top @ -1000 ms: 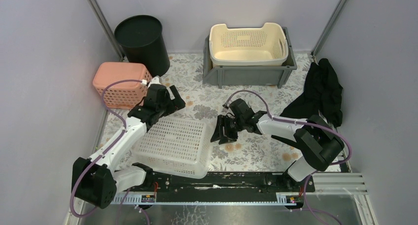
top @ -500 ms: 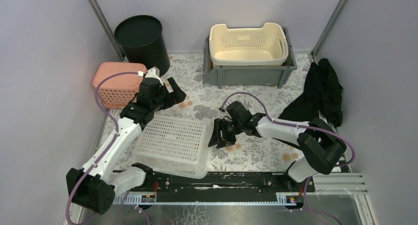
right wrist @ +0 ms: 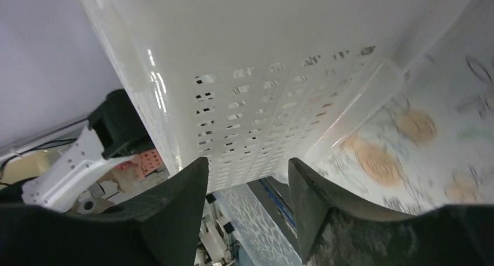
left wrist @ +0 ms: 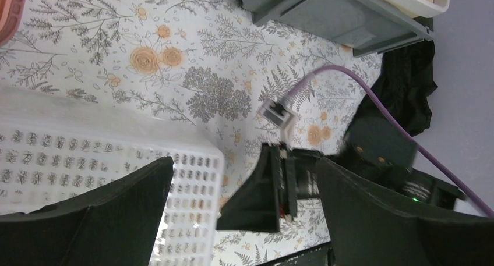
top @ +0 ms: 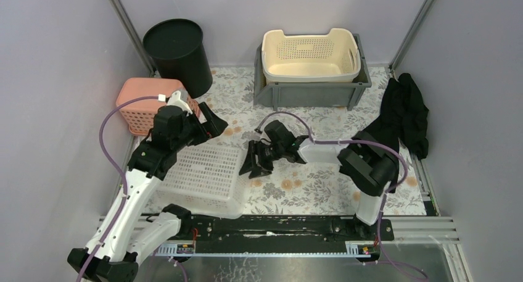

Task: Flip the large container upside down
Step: Move the container to the center of the board.

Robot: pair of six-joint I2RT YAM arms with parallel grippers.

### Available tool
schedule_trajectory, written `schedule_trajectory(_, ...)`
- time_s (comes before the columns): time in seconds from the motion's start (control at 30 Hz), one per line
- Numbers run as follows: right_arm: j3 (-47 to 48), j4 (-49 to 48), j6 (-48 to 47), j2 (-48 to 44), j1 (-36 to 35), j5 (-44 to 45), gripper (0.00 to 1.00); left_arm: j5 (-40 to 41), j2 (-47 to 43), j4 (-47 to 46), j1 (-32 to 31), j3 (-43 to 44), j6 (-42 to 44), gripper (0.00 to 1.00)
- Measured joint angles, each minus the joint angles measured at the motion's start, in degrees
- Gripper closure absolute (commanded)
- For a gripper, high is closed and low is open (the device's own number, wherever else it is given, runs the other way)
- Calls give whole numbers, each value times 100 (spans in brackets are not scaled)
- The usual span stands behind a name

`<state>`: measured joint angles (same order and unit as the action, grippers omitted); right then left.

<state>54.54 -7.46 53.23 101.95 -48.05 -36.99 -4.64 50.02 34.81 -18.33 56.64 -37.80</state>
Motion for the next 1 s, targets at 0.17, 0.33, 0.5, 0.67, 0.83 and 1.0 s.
schedule_trajectory(0.17, 721, -573, 431, 874, -33, -181, 40, -55, -101, 144, 0, -22, -46, 0)
schedule_trajectory(0.33, 1596, -852, 647, 1449, -33, -317, 38, -57, -118, 247, 0, -50, -74, 0)
schedule_trajectory(0.5, 1818, -756, 549, 1445, -33, -308, 36, -55, -160, 258, 0, -57, -94, 0)
schedule_trajectory(0.67, 1814, -542, 437, 1440, -33, -302, 35, -61, -175, 258, 0, -111, -111, 0)
schedule_trajectory(0.83, 1808, -358, 352, 1366, -33, -297, 34, -96, -184, 258, 0, -118, -111, 0)
schedule_trajectory(1.0, 1781, -293, 315, 1165, -33, -291, 43, -157, -184, 258, 0, -116, -111, 0)
